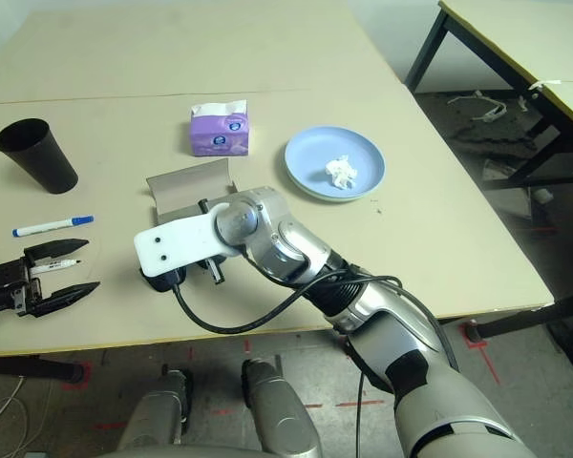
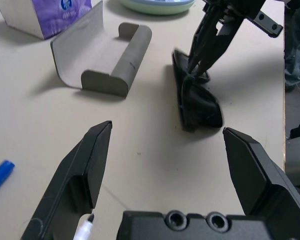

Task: Organize and tidy the items on the table.

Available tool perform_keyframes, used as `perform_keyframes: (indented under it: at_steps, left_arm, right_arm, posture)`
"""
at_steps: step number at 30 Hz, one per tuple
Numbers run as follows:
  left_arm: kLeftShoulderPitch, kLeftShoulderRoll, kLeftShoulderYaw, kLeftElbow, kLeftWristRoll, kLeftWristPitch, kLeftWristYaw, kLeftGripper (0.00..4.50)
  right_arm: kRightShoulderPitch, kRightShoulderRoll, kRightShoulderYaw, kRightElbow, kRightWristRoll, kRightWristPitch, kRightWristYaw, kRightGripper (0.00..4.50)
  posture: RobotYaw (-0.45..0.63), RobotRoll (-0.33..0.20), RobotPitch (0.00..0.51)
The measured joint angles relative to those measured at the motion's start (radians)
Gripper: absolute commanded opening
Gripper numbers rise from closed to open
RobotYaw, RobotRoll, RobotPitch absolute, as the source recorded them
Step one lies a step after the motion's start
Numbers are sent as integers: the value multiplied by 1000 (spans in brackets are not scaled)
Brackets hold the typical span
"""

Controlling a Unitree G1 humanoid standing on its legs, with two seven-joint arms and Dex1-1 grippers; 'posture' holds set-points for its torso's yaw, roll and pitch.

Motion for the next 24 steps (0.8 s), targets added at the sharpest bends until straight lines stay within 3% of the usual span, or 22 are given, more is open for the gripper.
perform_keyframes:
  at_steps: [10,11,14,23,24]
  left_arm:
    - [9,-4,0,-1,0,0,6,4500]
    - [9,-5,0,-1,0,0,6,4500]
    - [9,-6,0,-1,0,0,6,4500]
    - [12,-6,0,3,1,0,4,4500]
    - [14,-6,0,3,1,0,4,4500]
  right_arm:
    - [-1,2,0,-3,7,22,16,26]
    - [-4,3,0,-3,8,25,17,192]
    - [-20,9,-5,-13,13,34,22,954]
    - [-39,13,-27,15,18,-4,2,4291]
    - [-29,10,-27,25,13,-15,-5,4450]
  posture:
    - [-93,0,204]
    - [-92,0,205]
    - [-92,0,205]
    - [-84,0,202]
    - [-84,0,202]
